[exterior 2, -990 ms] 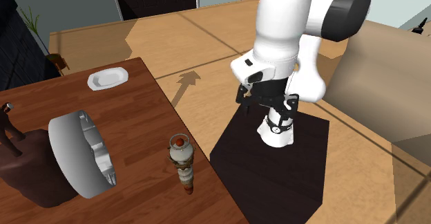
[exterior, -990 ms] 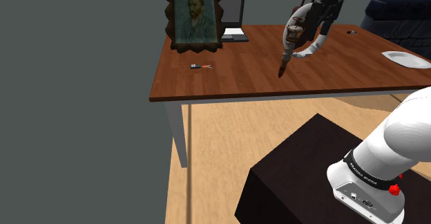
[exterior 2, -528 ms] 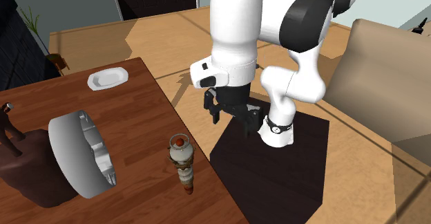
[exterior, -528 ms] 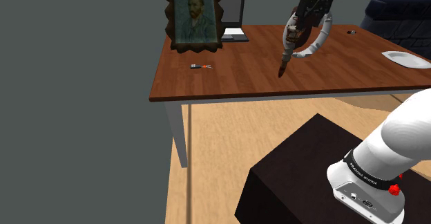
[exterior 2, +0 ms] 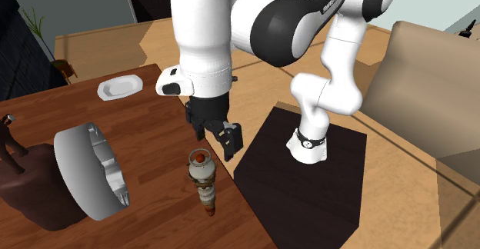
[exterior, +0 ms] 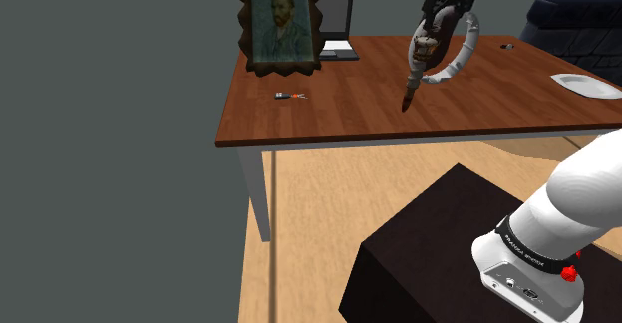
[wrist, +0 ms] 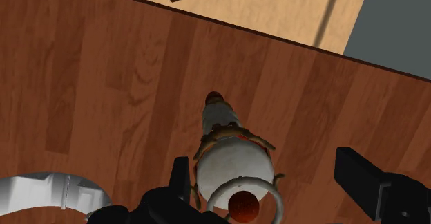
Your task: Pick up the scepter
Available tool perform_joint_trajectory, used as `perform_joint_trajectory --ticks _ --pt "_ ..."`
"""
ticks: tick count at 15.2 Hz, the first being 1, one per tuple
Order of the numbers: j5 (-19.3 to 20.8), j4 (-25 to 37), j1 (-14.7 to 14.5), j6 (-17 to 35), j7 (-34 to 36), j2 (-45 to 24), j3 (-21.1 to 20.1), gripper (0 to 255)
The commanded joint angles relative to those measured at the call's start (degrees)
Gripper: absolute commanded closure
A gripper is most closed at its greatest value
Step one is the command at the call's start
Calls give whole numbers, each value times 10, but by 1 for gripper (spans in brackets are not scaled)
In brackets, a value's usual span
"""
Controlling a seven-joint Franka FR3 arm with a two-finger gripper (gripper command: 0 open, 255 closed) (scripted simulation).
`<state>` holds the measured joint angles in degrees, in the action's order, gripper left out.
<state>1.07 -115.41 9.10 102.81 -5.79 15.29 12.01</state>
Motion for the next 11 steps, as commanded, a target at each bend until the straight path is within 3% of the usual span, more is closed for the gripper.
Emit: perform_joint_trajectory --ticks 1,10,11 --pt "-5 25 5 7 -1 -26 9 0" --pt "-5 -32 6 65 -3 -28 11 0" --pt "-5 -32 6 65 -3 -27 10 255"
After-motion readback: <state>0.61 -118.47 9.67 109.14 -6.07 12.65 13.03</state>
